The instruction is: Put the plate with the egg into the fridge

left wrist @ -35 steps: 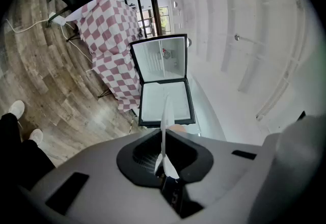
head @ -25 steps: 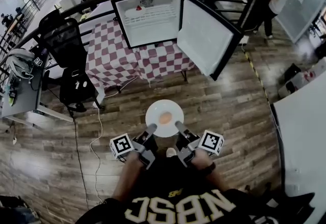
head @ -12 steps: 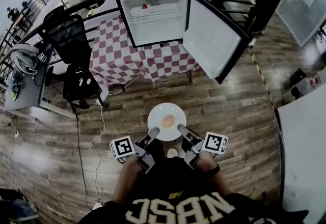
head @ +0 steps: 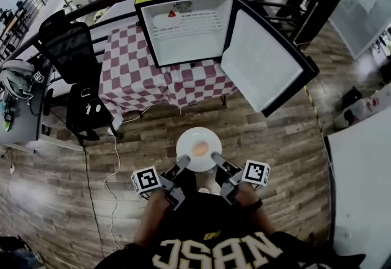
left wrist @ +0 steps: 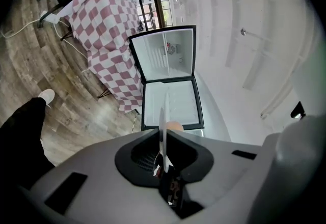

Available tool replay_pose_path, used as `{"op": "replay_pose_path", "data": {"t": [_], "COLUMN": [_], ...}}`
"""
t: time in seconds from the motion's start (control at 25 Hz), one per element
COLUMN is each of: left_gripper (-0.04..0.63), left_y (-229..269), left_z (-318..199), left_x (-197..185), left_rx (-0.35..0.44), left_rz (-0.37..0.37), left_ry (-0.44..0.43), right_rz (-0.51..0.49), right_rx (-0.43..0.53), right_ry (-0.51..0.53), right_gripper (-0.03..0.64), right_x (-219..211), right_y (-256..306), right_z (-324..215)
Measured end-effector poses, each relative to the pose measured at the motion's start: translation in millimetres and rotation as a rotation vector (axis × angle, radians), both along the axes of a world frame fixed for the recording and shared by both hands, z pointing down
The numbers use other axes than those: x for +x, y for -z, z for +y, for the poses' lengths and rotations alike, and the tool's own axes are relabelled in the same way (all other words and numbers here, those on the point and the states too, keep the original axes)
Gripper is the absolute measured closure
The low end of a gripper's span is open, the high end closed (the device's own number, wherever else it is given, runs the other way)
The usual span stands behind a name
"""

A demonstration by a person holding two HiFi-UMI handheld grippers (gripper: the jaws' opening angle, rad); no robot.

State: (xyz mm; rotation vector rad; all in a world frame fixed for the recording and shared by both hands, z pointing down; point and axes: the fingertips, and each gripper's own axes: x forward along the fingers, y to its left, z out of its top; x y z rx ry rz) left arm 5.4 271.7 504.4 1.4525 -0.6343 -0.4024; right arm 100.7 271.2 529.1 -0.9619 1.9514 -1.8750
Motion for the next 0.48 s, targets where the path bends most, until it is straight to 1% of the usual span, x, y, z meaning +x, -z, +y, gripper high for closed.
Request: {"op": "replay_pose_path", "data": {"t": [0.12, 0.32, 0.4, 0.48], "left_gripper": [0.558, 0.558, 0.558, 0.558], "left_y": [7, 14, 14, 10], "left_z": [-41, -105, -126, -146], "left_x": [-8, -25, -36, -49], "left_rx": [0.015, 0.023, 0.028, 0.015], "left_rz": [-0.004, -0.015, -0.023, -0.019], "left_ry": [-0.018, -0.024, -0.024, -0.017], "right_rz": [0.018, 0.040, 0.046, 0.037], "right_rx": [0.012, -0.001, -0.012, -0.017], "right_ry": [-0.014, -0.059, -0.069, -0.076], "right_gripper": [0.578, 0.580, 0.578, 0.580], "right_x": [-9, -24, -34, -47], "right_y": [8, 15, 15, 16], "right_z": [-41, -104, -125, -144]}}
